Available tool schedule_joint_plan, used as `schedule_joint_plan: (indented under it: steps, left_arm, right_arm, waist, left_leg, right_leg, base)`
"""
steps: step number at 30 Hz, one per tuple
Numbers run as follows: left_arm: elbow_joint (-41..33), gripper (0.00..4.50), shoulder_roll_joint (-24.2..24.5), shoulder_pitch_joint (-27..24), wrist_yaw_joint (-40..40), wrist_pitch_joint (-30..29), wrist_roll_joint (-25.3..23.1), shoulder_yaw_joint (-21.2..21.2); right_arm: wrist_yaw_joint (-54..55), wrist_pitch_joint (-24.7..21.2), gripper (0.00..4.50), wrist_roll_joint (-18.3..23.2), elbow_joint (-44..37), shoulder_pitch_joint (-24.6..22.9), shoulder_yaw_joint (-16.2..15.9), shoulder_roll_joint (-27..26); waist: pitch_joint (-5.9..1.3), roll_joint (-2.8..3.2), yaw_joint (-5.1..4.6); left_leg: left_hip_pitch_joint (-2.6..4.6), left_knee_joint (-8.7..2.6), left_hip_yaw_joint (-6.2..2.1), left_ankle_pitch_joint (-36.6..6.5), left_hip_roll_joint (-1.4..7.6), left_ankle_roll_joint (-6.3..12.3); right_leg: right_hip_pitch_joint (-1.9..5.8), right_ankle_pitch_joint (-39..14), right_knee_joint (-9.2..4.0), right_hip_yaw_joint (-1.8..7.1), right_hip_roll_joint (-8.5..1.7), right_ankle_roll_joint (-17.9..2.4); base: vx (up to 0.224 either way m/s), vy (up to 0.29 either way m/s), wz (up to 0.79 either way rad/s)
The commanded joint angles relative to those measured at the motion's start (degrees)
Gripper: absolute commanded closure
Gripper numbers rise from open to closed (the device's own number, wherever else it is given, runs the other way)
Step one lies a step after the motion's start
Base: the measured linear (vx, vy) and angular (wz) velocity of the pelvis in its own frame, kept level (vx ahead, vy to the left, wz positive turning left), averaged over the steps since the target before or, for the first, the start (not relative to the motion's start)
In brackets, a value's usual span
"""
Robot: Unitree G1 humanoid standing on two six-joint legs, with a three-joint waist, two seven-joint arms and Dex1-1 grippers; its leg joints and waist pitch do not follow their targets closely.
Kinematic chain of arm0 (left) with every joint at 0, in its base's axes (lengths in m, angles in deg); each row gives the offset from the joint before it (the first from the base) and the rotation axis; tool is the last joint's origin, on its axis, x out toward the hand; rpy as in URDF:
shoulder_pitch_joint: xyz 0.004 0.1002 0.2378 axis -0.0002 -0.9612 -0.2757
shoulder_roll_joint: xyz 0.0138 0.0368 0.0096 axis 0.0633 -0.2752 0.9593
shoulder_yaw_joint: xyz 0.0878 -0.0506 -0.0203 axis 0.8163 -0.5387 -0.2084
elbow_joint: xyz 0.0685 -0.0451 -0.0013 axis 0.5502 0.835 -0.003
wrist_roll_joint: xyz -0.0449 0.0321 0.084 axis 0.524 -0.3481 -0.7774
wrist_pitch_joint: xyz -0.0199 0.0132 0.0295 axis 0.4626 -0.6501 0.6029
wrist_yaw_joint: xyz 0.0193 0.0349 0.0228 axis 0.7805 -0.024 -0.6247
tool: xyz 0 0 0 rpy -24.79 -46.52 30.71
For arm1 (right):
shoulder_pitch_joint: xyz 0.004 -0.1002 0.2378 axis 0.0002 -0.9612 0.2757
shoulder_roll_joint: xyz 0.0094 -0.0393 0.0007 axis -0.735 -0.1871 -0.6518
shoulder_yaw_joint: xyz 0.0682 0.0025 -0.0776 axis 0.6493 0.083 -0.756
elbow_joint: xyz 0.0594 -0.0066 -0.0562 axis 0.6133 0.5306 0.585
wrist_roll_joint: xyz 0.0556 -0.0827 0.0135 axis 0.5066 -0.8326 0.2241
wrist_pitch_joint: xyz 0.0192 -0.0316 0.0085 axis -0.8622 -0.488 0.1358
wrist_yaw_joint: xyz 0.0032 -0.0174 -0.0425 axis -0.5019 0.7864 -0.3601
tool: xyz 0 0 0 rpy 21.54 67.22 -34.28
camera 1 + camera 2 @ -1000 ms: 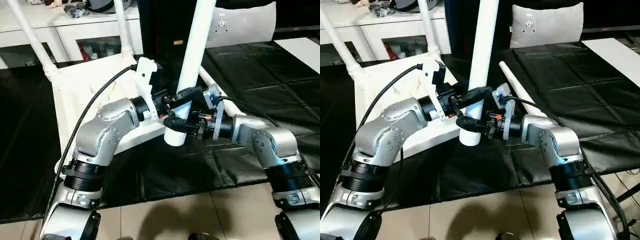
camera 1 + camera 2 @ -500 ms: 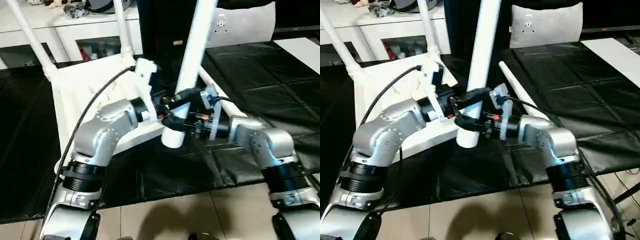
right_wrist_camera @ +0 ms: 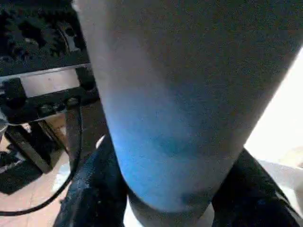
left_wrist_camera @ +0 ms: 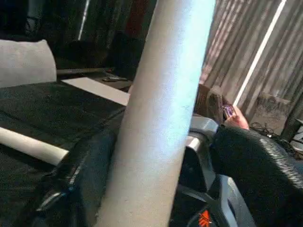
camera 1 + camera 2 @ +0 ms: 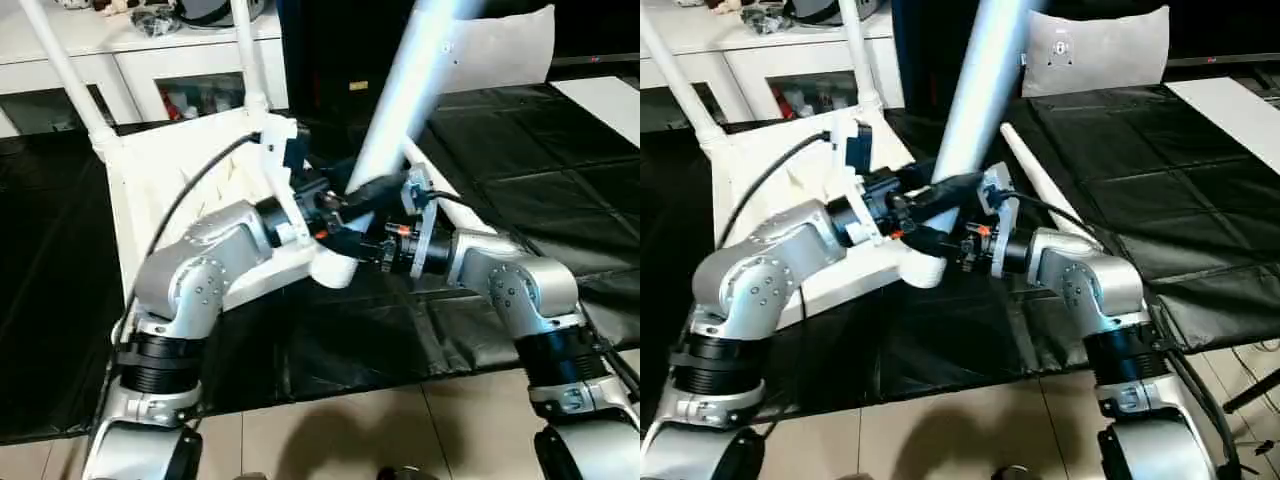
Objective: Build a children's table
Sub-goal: Insert table leg to table base
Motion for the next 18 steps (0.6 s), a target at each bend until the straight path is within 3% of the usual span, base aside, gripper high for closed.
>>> schedule_joint_plan:
  steps: [1,5,10,15,18]
  left_arm:
    - [-3.79,0.33,-0.76,0.01,4.2,-1.18,2.94,3.23]
    - [-3.11,0.04,-0.95,0.06,3.61,-1.19,2.33,2.87]
    - [-3.53,0.0,-1.31,-0.15,3.85,-1.35,4.14,1.58]
    - [-2.04,0.0,-3.01,0.12,1.85,0.06,7.11,-3.52]
    - [0.64,0.0,-1.81,0.91,-0.29,1.39,5.75,-6.45]
  right_arm:
    - [3.03,-0.36,2.58,-1.77,1.55,0.11,1.56,0.22]
    - [3.07,-0.01,2.58,-1.8,1.54,-0.02,1.44,0.18]
    - [3.23,0.38,2.59,-1.77,1.49,-0.22,1.67,0.15]
    - [7.71,-0.19,2.59,-1.69,2.19,-0.76,4.69,-0.83]
    - [11.73,0.51,2.59,-2.38,2.18,-1.32,6.6,-1.54]
  waist:
    - [-4.74,-1.14,0.11]
    - [-4.77,-0.98,0.06]
    - [-4.76,-1.06,0.03]
    - [-4.76,-1.12,0.03]
    - [-4.8,-1.1,0.2]
  left_leg:
    - [-0.79,-3.45,0.97,1.75,0.92,6.15]
    - [-0.77,-3.45,0.91,1.85,0.93,6.06]
    - [-0.76,-3.46,0.95,1.72,0.94,6.07]
    - [-0.73,-3.44,1.0,1.88,0.94,5.9]
    - [-0.66,-3.5,1.03,2.04,0.85,5.22]
  right_leg:
    - [4.84,-16.85,-3.49,2.74,-2.61,-5.99]
    - [4.87,-16.55,-3.43,2.74,-2.61,-5.97]
    - [4.87,-16.35,-3.44,2.73,-2.58,-6.19]
    - [4.83,-16.63,-3.54,2.77,-2.6,-6.18]
    - [4.81,-16.99,-3.61,2.75,-2.57,-6.0]
  base:
    - [0.0,0.0,0.0]
    - [0.0,0.0,0.0]
    - [0.0,0.0,0.0]
    - [0.0,0.0,0.0]
    - [0.0,0.0,0.0]
